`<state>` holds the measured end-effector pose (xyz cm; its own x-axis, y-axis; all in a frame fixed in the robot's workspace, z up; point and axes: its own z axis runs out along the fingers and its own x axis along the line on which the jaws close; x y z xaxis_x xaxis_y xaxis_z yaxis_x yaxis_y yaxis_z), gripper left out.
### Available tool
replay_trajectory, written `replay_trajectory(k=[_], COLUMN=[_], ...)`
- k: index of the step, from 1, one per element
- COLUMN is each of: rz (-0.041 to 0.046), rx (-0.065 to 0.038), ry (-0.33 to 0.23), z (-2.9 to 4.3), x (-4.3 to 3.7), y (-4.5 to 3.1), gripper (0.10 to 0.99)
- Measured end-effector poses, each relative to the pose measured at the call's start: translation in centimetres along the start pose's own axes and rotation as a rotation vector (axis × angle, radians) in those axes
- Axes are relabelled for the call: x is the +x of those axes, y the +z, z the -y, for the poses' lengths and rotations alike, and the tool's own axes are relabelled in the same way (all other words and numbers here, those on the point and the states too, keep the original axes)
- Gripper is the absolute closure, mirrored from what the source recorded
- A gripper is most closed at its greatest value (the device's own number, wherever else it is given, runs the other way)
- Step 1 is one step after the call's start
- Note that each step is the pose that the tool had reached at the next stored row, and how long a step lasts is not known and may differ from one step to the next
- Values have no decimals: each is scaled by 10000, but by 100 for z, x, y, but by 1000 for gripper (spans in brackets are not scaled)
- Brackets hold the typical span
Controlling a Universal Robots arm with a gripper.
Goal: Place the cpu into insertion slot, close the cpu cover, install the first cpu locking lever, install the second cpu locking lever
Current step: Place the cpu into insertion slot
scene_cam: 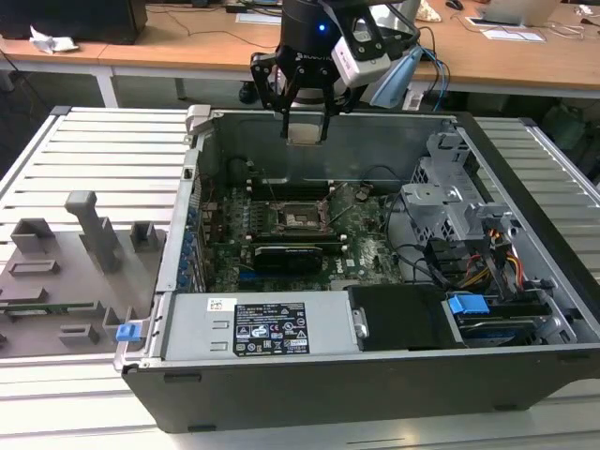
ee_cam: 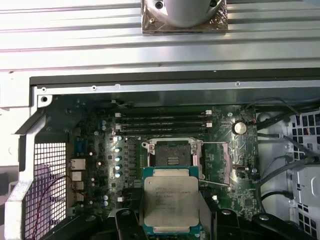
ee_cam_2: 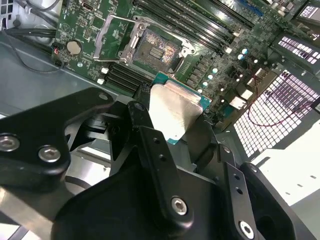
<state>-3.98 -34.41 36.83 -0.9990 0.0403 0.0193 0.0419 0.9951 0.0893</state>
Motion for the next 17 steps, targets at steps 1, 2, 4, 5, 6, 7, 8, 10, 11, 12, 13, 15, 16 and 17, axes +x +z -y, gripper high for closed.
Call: replay_trajectory(k=[1, 2, 4, 5, 6, 7, 8, 10, 11, 12, 13, 15, 16, 17], rz=[2, 4, 9, 11, 13, 14, 16, 24, 26, 28, 28, 32, 33, 35], rx=[0, -1, -2, -3, -3, -3, -4, -5, -5, -6, -6, -7, -7, -8], ry=[29, 50, 97, 124, 143, 162, 177, 266, 287, 304, 317, 359, 370, 384], z=[0, 0, 0, 0, 0, 0, 0, 0, 0, 0, 0, 0, 0, 0], x=[0, 0, 0, 0, 0, 0, 0, 0, 0, 0, 0, 0, 0, 0], y=[0, 0, 0, 0, 0, 0, 0, 0, 0, 0, 0, 0, 0, 0], gripper=[557, 557, 557, 557, 557, 557, 557, 557, 557, 557, 557, 557, 557, 557])
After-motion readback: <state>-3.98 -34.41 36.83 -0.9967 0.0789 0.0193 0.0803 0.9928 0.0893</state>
